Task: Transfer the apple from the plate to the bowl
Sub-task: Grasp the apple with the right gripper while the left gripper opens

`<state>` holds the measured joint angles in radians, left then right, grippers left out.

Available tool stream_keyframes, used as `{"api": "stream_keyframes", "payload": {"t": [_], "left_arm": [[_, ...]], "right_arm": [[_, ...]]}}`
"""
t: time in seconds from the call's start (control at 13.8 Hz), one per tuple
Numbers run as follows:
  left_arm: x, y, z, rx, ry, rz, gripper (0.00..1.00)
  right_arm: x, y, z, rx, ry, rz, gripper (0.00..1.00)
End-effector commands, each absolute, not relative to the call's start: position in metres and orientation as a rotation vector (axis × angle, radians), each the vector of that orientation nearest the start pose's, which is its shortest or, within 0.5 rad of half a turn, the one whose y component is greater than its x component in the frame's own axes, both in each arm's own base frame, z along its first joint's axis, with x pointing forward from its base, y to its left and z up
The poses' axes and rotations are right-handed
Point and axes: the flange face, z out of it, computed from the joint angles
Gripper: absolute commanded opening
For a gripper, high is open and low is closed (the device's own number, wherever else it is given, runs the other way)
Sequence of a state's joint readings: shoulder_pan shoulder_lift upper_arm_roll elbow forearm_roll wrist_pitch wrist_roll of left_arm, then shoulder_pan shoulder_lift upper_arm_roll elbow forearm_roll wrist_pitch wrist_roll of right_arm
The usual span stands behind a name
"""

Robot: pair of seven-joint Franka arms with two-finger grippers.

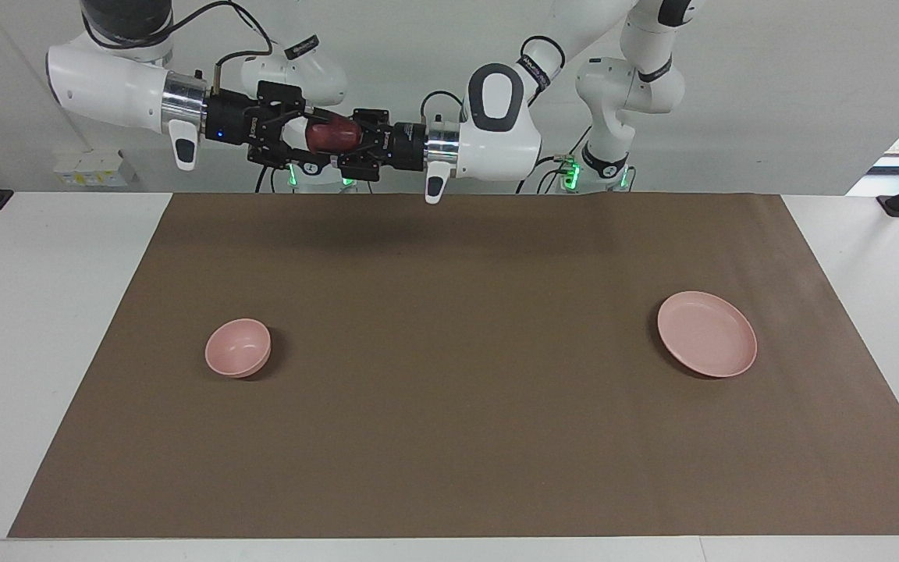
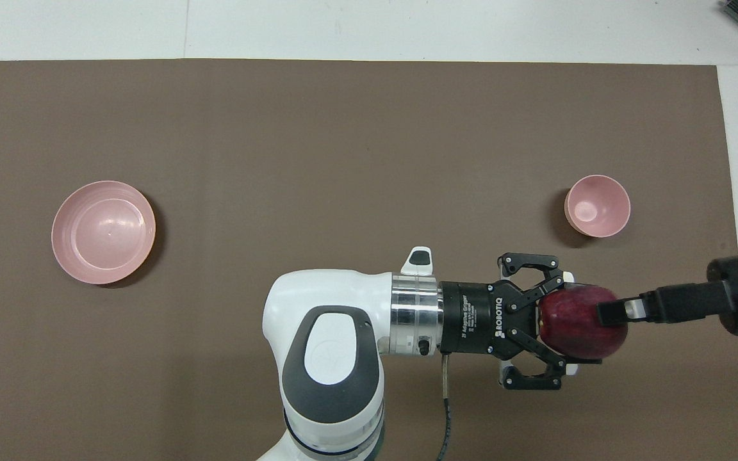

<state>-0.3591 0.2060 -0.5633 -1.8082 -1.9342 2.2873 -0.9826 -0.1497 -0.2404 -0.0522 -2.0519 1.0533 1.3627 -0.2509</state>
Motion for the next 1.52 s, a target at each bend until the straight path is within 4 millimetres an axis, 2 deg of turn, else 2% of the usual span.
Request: {"api": "stream_keyframes", "payload": {"t": [0.0, 0.51, 0.58, 0.72, 0.79, 0.87, 1.01, 1.08, 1.16, 1.44], "left_arm": [[0.386, -0.522, 0.524, 1.206, 1.142, -1.340, 0.00], [0.386, -0.522, 0.522, 1.194, 1.180, -1.310, 0.00], [0.385, -0.523, 0.522, 1.195, 1.182, -1.311, 0.00], [0.384, -0.523, 0.523, 1.194, 1.179, -1.312, 0.00], [0.383, -0.524, 0.522, 1.195, 1.181, -1.313, 0.00], [0.382, -0.525, 0.522, 1.197, 1.183, -1.312, 0.00], [0.381, -0.526, 0.522, 1.200, 1.181, -1.313, 0.00], [0.384, -0.524, 0.526, 1.193, 1.178, -1.310, 0.07], [0.386, -0.523, 0.526, 1.195, 1.185, -1.294, 0.99], [0.397, -0.508, 0.526, 1.191, 1.251, -1.176, 1.00]], "right_arm": [[0.447, 0.010, 0.573, -2.027, -0.042, 0.188, 1.00], [0.443, 0.012, 0.573, -2.017, -0.059, 0.216, 1.00], [0.443, 0.012, 0.573, -2.018, -0.058, 0.219, 0.97], [0.443, 0.012, 0.573, -2.022, -0.051, 0.222, 0.53], [0.443, 0.011, 0.573, -2.025, -0.047, 0.227, 0.23], [0.443, 0.010, 0.572, -2.038, -0.039, 0.234, 0.03], [0.445, 0.008, 0.570, -2.060, -0.035, 0.236, 0.00], [0.446, 0.007, 0.569, -2.078, -0.028, 0.247, 0.00], [0.447, 0.007, 0.567, -2.099, -0.028, 0.249, 0.00], [0.460, -0.007, 0.563, -2.232, -0.019, 0.248, 0.00]]}}
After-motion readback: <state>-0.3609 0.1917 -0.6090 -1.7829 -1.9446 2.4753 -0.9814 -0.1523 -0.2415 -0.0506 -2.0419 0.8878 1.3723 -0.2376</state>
